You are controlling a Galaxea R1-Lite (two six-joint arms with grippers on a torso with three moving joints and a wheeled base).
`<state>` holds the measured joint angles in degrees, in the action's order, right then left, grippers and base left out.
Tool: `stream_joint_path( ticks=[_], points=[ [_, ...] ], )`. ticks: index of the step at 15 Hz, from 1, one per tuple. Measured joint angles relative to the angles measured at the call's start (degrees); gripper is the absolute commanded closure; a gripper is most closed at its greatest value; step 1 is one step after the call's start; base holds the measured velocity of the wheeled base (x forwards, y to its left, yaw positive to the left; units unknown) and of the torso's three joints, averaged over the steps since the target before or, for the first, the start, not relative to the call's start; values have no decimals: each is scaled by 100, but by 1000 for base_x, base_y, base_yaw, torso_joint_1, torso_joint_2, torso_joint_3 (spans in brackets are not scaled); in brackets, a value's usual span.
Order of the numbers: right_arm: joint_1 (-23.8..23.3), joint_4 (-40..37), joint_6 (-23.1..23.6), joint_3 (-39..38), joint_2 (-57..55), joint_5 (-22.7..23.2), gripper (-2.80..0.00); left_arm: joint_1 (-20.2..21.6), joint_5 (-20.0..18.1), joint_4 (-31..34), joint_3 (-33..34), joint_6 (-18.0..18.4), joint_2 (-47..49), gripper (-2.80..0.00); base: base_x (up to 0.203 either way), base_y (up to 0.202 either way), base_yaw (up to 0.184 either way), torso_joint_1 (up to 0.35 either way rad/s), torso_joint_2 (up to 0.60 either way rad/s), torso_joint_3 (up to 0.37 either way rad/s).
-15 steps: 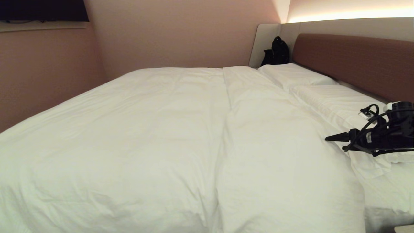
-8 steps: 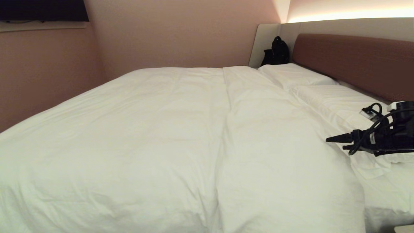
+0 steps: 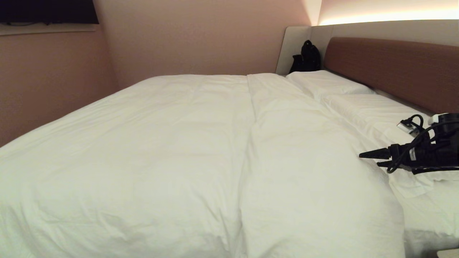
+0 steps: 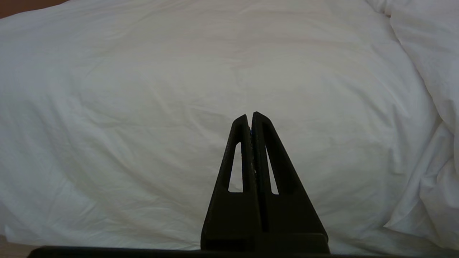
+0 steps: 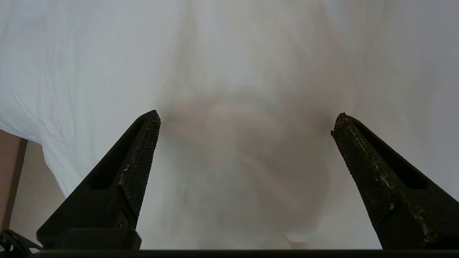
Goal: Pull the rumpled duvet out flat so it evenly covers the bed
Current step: Flatten the corners of the folded blanket
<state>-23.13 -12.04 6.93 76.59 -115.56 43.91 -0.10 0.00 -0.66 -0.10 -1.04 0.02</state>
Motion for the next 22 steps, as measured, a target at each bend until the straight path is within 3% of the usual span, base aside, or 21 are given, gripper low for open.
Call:
stream_joint_path(
  ticks=[5,6,22],
  points=[
    [4,26,-5,9,-253,-42,-280,0,0,-1,0,0,0,0,0,0,0,0,0,0],
    [4,30,-4,9,-276,-41,0,0,0,0,0,0,0,0,0,0,0,0,0,0],
    [-6,4,-35,39,-391,-88,0,0,0,-2,0,0,0,0,0,0,0,0,0,0]
  ],
)
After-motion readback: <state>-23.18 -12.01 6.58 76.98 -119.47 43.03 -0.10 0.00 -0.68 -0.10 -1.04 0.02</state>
